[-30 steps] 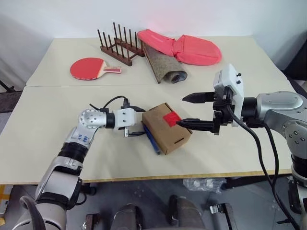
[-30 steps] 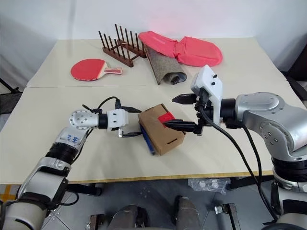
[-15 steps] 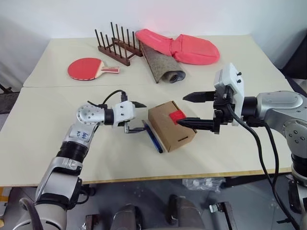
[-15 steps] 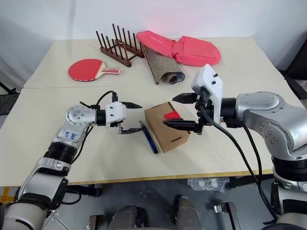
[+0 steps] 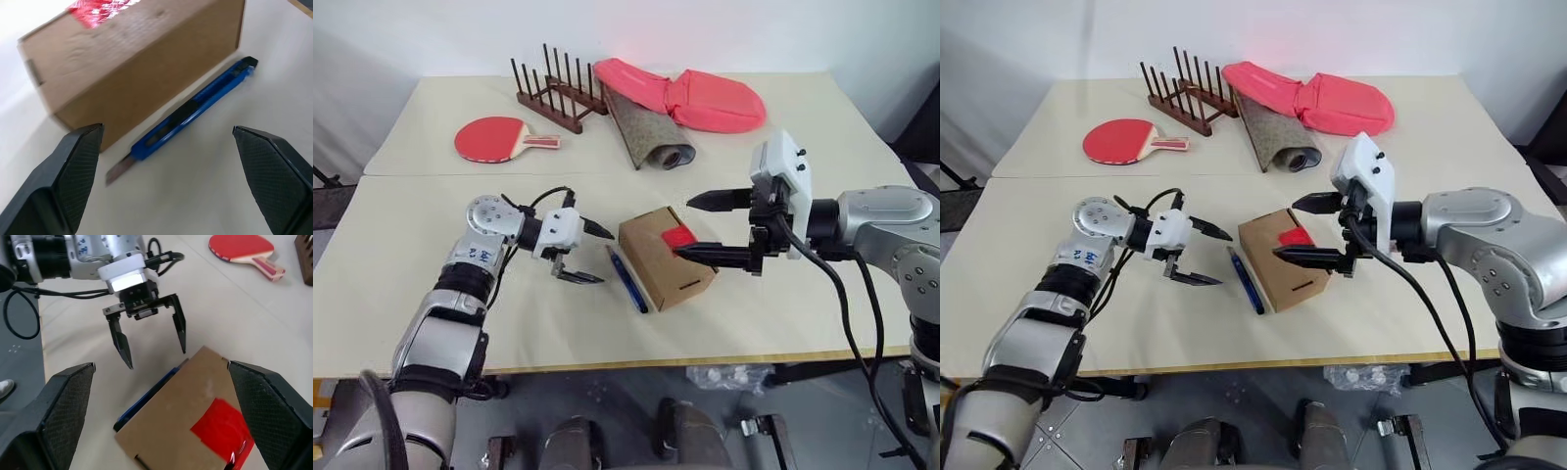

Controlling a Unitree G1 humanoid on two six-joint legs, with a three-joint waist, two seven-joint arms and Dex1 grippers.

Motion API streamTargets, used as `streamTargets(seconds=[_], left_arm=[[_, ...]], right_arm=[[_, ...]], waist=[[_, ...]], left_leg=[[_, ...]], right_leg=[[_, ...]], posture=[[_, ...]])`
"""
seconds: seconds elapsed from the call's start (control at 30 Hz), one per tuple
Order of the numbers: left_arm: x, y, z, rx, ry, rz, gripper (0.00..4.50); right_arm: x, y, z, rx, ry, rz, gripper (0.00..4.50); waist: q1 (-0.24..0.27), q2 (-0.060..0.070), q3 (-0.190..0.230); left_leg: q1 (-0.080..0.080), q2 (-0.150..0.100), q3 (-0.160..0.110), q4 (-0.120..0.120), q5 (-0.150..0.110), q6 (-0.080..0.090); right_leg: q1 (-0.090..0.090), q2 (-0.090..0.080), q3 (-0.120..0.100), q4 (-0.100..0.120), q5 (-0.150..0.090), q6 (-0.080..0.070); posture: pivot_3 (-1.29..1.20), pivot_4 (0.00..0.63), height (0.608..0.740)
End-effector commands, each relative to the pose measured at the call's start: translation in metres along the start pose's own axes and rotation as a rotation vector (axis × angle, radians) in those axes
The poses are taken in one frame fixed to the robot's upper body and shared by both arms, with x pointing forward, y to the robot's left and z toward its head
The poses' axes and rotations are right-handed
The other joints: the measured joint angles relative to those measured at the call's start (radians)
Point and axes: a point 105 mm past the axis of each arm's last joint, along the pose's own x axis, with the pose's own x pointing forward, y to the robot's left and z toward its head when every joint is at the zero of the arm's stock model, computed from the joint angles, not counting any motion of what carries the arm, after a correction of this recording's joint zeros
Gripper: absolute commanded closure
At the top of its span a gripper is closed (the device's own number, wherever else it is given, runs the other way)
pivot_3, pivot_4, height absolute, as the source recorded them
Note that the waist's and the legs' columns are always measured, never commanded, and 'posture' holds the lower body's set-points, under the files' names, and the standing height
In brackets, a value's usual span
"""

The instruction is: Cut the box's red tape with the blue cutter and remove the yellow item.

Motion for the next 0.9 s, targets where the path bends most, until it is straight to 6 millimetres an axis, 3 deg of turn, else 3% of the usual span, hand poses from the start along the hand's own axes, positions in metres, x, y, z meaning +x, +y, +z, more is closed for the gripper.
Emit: streamTargets(seconds=[0.03,0.57,0.67,0.87,0.9], left_arm=[[0.003,0.000,0.000,0.032,0.029,-0.046,0.02],[0.031,0.003,-0.022,-0.027,0.175,-0.044,0.02],[0.034,0.000,-0.034,-0.044,0.276,-0.069,0.02],[0.042,-0.005,-0.038,-0.113,0.286,-0.093,1.45],[0.042,-0.007,-0.038,-0.121,0.285,-0.107,1.45]], right_arm=[[-0.009,0.007,0.011,-0.044,-0.023,-0.024,0.00],[-0.023,0.028,0.003,0.015,-0.004,-0.111,0.00],[-0.023,0.029,0.002,0.025,-0.006,-0.118,0.00],[-0.022,0.031,0.002,0.036,-0.009,-0.128,0.00],[-0.022,0.031,0.002,0.038,-0.009,-0.132,0.00]], waist=[[-0.002,0.000,0.000],[0.004,-0.001,0.000],[0.005,-0.001,0.000],[0.003,-0.002,-0.001],[0.004,-0.002,-0.001]], left_leg=[[0.000,0.000,0.000,0.000,0.000,0.000],[0.001,0.000,-0.008,0.003,-0.001,0.004],[0.002,0.000,-0.009,0.004,0.000,0.004],[0.009,0.001,-0.011,0.004,-0.001,0.007],[0.008,0.002,-0.012,0.004,0.000,0.007]], right_leg=[[0.000,0.000,0.000,0.000,0.000,0.000],[0.002,-0.002,0.002,0.001,0.002,0.000],[0.003,-0.002,0.002,0.001,0.002,0.000],[0.012,-0.003,0.001,-0.007,0.004,0.000],[0.013,-0.003,0.000,-0.008,0.005,-0.001]], posture=[[0.00,0.150,0.740],[0.00,0.150,0.740],[0.00,0.150,0.740],[0.00,0.150,0.740],[0.00,0.150,0.740]])
